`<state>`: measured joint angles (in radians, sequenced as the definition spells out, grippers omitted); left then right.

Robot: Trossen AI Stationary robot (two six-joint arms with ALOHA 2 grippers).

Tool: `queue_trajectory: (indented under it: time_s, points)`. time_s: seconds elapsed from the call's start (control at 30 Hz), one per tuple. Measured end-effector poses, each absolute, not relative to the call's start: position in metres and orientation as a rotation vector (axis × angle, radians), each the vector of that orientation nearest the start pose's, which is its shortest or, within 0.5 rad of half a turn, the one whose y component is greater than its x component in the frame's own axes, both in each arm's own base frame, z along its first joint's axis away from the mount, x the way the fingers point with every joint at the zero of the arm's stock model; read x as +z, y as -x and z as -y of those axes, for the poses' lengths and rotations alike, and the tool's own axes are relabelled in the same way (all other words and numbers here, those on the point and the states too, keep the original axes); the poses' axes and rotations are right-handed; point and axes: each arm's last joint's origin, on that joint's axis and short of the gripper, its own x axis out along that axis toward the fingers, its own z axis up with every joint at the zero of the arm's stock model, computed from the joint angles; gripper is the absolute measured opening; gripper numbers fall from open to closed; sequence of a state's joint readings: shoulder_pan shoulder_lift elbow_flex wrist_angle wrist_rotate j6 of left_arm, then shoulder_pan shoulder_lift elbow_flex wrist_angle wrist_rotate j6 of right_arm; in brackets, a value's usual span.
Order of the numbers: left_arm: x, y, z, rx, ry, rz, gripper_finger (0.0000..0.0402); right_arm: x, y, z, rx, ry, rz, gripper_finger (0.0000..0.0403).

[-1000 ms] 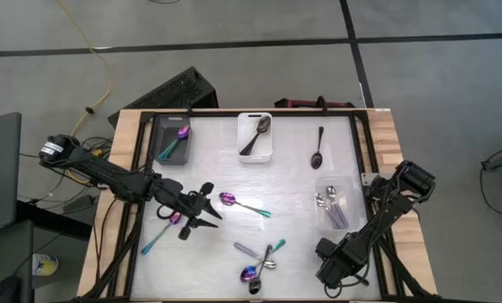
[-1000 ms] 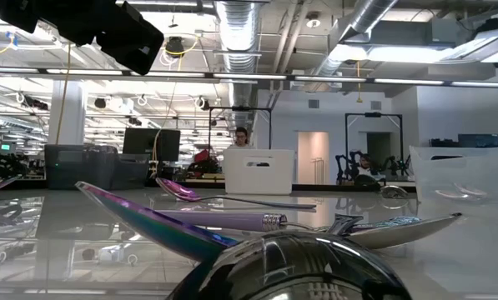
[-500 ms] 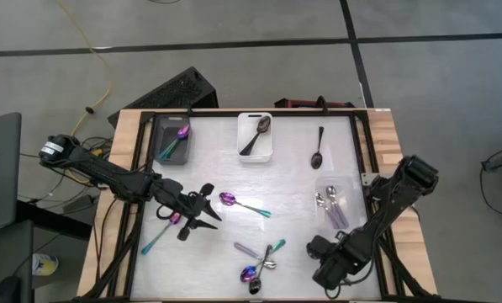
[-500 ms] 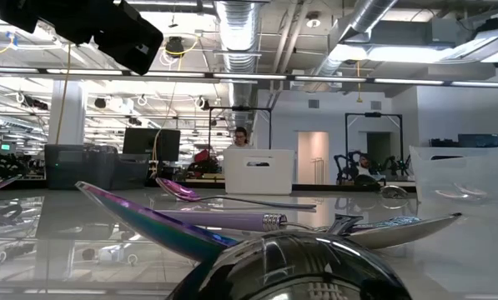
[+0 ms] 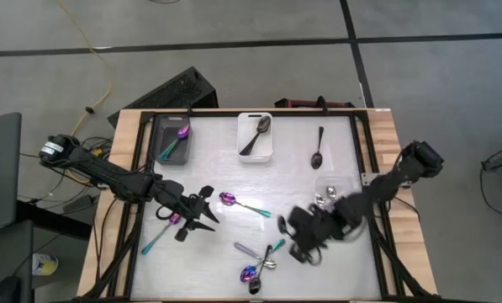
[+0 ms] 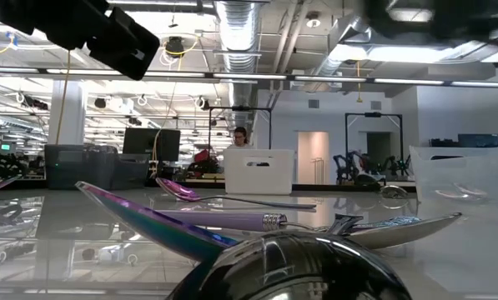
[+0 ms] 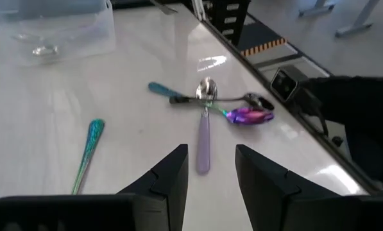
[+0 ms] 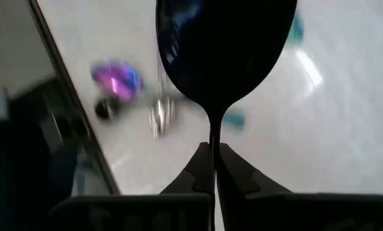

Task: Sort silverware by color (type)
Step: Put the black spoon into the white bin

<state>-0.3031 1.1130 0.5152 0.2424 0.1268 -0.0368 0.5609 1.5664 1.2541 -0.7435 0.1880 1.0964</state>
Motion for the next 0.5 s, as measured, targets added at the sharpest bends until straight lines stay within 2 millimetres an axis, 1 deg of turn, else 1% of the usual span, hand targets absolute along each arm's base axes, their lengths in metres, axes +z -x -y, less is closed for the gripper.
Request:
queue_trajectory:
  time_s: [0.07,0.17,0.3,0.43,0.5]
  points:
    - [0.217,-0.218,0.072,-0.421,-0.015,-0.376,0.0114,0.271,-0.286,-0.142,-0.232,-0.605,-0.971,0.0023]
    - [0.216,-0.218,0.072,-0.427,-0.049,-0.381,0.0114,0.281,-0.307,-0.099,-0.237,-0.617,-0.882,0.0024]
    - [0.214,-0.217,0.072,-0.442,-0.13,-0.386,0.0114,0.288,-0.331,-0.032,-0.22,-0.68,-0.764,0.0024]
    - [0.214,-0.217,0.071,-0.453,-0.191,-0.377,0.0114,0.291,-0.347,0.042,-0.24,-0.78,-0.602,0.0025]
    - [0.213,-0.217,0.071,-0.456,-0.208,-0.373,0.0114,0.289,-0.35,0.08,-0.285,-0.831,-0.515,0.0025]
